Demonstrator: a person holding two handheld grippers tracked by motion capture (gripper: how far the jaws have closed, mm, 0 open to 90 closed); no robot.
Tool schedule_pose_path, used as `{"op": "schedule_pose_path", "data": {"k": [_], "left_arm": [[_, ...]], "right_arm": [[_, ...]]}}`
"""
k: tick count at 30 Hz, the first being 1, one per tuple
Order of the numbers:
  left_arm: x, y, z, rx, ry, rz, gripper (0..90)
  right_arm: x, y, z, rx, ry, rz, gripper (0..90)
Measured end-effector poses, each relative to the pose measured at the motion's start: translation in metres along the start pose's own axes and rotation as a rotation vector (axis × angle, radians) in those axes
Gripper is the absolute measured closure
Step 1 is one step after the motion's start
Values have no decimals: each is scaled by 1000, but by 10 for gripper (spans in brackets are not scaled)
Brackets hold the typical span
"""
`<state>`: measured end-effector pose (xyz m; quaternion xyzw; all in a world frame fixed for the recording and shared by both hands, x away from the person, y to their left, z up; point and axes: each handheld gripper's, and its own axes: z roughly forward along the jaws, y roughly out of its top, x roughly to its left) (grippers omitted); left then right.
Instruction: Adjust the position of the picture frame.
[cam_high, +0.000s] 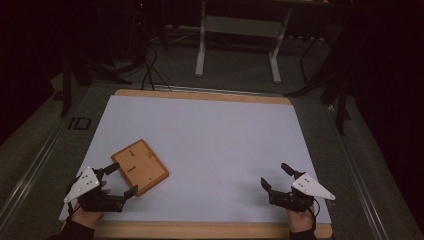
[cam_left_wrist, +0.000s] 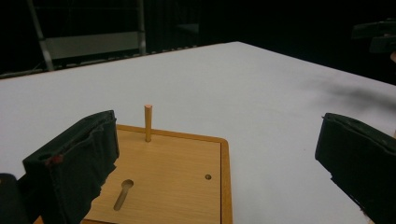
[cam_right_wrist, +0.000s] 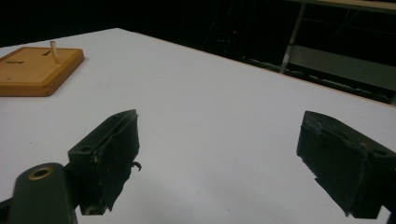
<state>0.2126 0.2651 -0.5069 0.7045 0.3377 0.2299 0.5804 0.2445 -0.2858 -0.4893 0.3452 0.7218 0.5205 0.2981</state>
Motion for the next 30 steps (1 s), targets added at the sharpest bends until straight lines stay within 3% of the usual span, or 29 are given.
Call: {"op": "schedule_pose_path", "data": {"k": [5,8,9,10,12,20,30], "left_arm": [[-3,3,-6,7,-22,-4,0],[-4,5,-4,45,-62,-47,0],[-4,5,-4,45,-62,-47,0],[-7,5,-1,86,-44,-24,0],[-11,7,-2,94,-5,16,0],[-1,15,-2,109,-39,-45,1],[10,31,5,142,-29,-34,1]], "right_arm": [[0,0,-1,-4,1,5,127],[0,0,-1,-7,3,8,126],[0,0,-1,-7,3,8,126],[0,0,-1,-6,-2,7,125],[0,1,-2,-10,3,10,122],[4,2,-1,-14,28,3,122],[4,2,0,-12,36,8,122]]}}
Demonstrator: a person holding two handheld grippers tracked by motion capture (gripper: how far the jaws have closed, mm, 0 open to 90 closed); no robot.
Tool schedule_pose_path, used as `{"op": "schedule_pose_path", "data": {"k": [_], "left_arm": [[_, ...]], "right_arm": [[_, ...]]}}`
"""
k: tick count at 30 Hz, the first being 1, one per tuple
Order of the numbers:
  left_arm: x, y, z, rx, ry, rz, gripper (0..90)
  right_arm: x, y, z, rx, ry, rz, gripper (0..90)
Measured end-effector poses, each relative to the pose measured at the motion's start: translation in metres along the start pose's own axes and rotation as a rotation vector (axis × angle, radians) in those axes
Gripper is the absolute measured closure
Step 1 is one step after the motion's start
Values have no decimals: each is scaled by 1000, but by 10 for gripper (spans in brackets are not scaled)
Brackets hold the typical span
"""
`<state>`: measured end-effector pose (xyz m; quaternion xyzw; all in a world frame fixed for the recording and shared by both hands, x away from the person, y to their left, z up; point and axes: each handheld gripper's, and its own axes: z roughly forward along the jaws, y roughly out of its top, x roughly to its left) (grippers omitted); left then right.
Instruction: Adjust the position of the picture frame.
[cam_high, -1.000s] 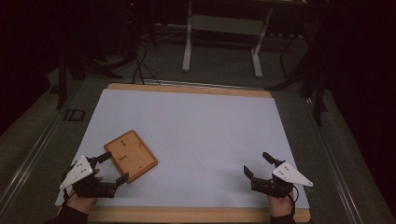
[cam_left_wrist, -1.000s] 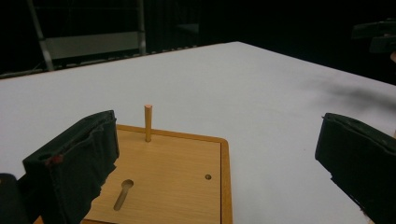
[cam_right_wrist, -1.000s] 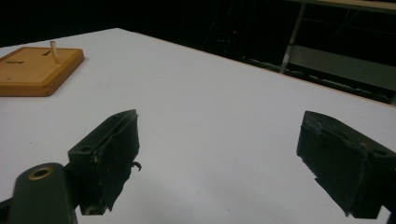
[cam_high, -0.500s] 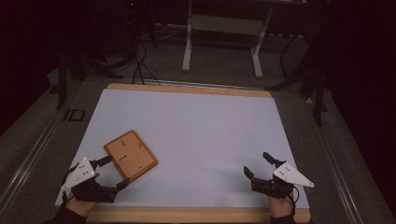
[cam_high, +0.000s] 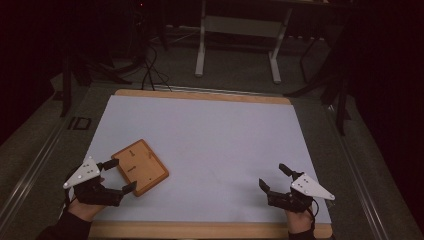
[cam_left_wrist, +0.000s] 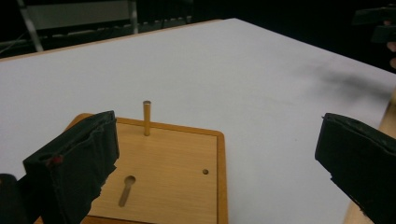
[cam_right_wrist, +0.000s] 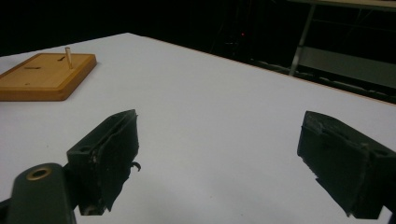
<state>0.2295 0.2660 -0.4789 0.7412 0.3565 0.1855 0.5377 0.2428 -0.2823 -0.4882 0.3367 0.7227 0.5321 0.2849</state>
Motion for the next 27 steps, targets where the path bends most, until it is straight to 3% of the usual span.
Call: {"op": "schedule_pose_path", "data": {"k": [4,13,15,21,27], "left_arm": [[3,5,7,14,5,8,2],[12,11,28,25,-29,11,21],[13,11,35,29,-15,19,46],[19,6,56,103,-14,33,76],[29,5,73,159,34,18,173]], "right_arm": [[1,0,1,1,8,1,122],[1,0,2,-2,31,7,123],[1,0,2,1,36,13,123],[2,0,2,3,39,9,123],[1,-1,3,5,46,16,123]]}}
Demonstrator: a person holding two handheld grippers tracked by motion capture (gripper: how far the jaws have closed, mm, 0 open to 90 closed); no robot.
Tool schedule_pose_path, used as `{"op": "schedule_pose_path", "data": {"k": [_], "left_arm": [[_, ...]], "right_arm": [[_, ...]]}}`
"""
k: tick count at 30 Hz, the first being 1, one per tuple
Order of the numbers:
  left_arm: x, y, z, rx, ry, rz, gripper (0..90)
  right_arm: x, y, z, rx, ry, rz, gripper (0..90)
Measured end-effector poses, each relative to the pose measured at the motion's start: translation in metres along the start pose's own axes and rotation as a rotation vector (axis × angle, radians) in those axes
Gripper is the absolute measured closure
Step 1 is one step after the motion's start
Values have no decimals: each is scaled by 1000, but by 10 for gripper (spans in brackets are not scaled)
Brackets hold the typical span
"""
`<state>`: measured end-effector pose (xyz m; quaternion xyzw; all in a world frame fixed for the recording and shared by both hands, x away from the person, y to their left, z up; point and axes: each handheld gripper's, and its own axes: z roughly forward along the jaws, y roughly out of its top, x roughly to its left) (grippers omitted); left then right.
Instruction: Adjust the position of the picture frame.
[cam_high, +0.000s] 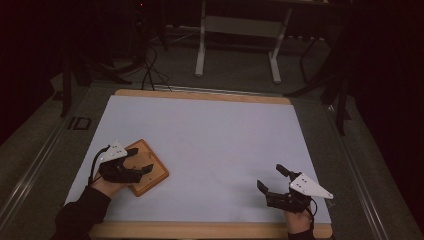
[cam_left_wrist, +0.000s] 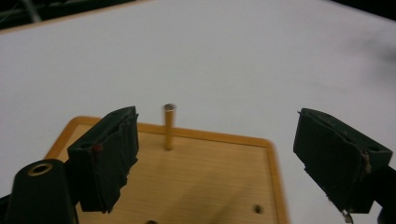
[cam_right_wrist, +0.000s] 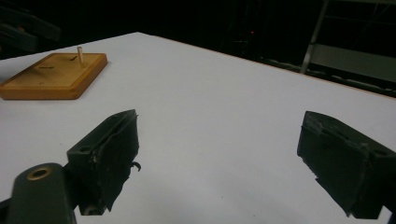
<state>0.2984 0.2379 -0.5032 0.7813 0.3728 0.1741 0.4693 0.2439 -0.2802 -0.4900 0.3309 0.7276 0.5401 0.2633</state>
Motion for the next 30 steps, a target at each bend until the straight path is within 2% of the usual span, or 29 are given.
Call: {"op": "schedule_pose_path", "data": {"k": [4,7,9,12,14,19,25,30], "left_arm": [[4,0,12,53,40,-9,266],[9,-2,19,66,64,-28,358],[11,-2,22,70,86,-26,420],[13,-1,25,76,89,-18,508],[12,0,27,83,83,-3,531],[15,0,32,91,77,-1,618],[15,-3,40,120,101,17,670],[15,-3,42,113,88,8,714]], "right_arm": [[0,0,0,2,4,-3,123],[0,0,0,2,6,0,124],[0,0,0,4,7,2,124],[0,0,0,6,8,3,124],[0,-1,0,9,8,6,125],[-1,-1,1,10,8,7,125],[-1,-1,1,11,8,8,125],[-2,-1,1,14,9,14,128]]}}
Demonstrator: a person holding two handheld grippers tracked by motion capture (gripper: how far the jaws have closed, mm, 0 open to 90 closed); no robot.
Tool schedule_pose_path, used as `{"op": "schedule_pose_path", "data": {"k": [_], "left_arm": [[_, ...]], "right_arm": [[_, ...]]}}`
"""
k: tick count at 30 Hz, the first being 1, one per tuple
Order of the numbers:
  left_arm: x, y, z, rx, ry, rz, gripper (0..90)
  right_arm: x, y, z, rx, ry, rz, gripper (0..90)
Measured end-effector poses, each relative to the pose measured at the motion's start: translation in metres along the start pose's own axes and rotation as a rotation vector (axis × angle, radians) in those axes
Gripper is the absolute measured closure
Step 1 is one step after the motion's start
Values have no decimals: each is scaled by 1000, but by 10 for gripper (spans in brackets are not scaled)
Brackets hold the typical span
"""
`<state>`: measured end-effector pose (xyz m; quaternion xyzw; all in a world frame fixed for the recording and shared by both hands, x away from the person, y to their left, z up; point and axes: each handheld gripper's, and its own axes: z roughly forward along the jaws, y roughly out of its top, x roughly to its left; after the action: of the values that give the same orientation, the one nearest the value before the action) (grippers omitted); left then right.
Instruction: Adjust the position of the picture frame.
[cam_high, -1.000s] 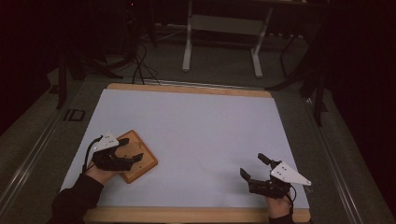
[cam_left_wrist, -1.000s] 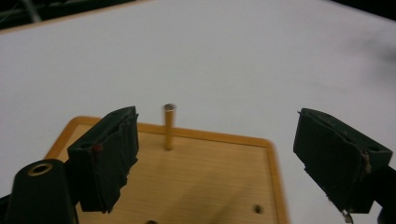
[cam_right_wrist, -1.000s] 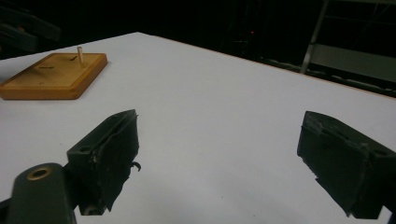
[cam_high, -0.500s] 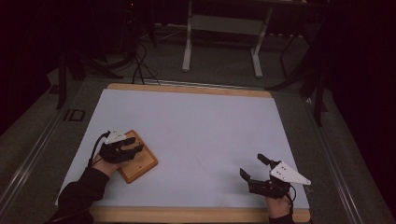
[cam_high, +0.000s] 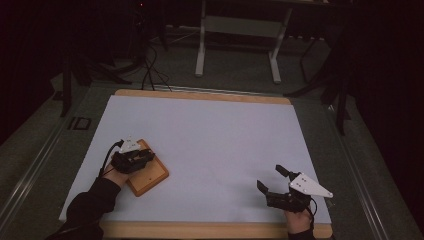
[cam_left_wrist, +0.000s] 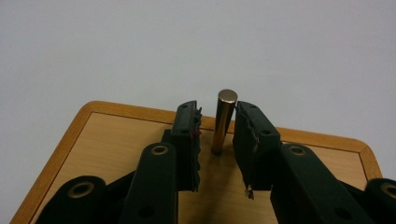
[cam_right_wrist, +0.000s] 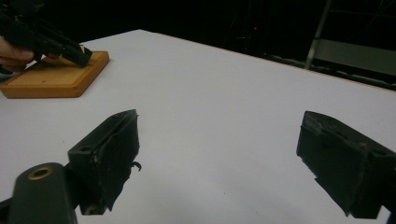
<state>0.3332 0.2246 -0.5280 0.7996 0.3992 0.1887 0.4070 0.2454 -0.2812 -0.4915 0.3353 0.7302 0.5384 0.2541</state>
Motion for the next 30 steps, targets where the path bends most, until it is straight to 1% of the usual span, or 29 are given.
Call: {"op": "schedule_pose_path", "data": {"k": [6,8,10,13,17,19,21,23,30], "left_arm": [[1,0,1,-21,-25,-4,784],[0,0,2,-18,-21,5,785],[0,0,2,-15,-21,0,820],[3,0,3,-14,-33,-16,833],[4,-1,3,-17,-42,-4,833],[4,-1,2,-16,-38,7,837],[2,-1,2,-20,-24,24,845],[2,-1,2,-20,-25,19,848],[1,-1,1,-19,-13,21,850]], "right_arm": [[0,0,0,0,0,0,128],[0,0,0,2,0,0,129],[0,0,0,2,1,0,129],[0,0,0,4,2,-1,129],[0,0,0,3,1,-4,129],[0,0,0,4,0,-4,129],[0,0,0,4,0,-3,129],[0,0,0,4,1,-4,130],[0,0,0,5,1,-1,130]]}}
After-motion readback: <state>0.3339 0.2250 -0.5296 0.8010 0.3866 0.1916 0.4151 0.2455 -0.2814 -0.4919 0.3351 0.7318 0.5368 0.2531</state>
